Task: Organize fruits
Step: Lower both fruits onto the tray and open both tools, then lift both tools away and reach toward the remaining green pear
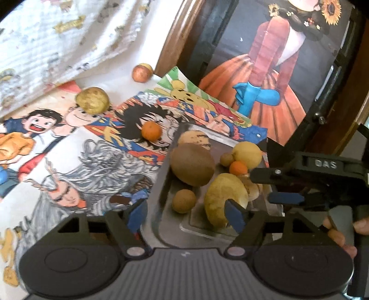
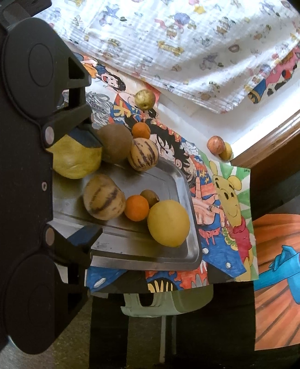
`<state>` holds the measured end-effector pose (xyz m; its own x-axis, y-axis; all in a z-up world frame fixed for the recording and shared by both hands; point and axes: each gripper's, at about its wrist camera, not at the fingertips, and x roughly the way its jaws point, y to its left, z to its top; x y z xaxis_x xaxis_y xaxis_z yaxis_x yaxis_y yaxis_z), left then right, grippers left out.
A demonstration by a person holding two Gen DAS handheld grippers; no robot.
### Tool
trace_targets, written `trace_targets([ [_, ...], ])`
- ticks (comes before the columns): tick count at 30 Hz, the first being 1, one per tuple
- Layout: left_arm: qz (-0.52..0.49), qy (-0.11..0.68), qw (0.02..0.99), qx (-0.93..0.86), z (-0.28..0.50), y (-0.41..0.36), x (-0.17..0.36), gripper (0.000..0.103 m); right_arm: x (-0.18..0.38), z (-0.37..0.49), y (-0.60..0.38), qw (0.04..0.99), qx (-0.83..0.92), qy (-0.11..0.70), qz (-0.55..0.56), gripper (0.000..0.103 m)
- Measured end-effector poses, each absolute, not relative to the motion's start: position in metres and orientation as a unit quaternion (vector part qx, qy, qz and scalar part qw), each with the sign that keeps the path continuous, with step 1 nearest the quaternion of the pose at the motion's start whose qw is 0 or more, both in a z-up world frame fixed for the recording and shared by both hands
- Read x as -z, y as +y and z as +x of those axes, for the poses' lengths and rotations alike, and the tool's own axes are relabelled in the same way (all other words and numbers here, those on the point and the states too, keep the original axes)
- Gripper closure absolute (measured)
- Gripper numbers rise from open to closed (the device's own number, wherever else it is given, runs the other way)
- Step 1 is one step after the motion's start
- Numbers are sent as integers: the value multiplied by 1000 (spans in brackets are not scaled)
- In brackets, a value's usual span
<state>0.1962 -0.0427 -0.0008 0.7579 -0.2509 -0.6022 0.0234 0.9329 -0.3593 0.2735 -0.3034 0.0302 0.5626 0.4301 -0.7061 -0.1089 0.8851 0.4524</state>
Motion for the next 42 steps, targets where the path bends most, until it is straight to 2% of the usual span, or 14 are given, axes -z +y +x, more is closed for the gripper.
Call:
trace_targets([
  [7,-176,332,925,51,174,-27,-9,4,-43,244,-301,877,-164,422,160,15],
  [11,-171,326,930,29,160,-18,-15,1,-45,224,-296,885,-168,411,142,7],
  [17,-132,339,932,4,144,-15,-17,1,-43,193,-290,882,-177,416,133,1],
  [30,-94,356,930,-8,114,-17,-9,1,-32,139,-267,887,-146,426,104,1],
  [42,-105,361,926,-35,100,1,-2,1,-23,121,-244,878,-158,444,80,1],
])
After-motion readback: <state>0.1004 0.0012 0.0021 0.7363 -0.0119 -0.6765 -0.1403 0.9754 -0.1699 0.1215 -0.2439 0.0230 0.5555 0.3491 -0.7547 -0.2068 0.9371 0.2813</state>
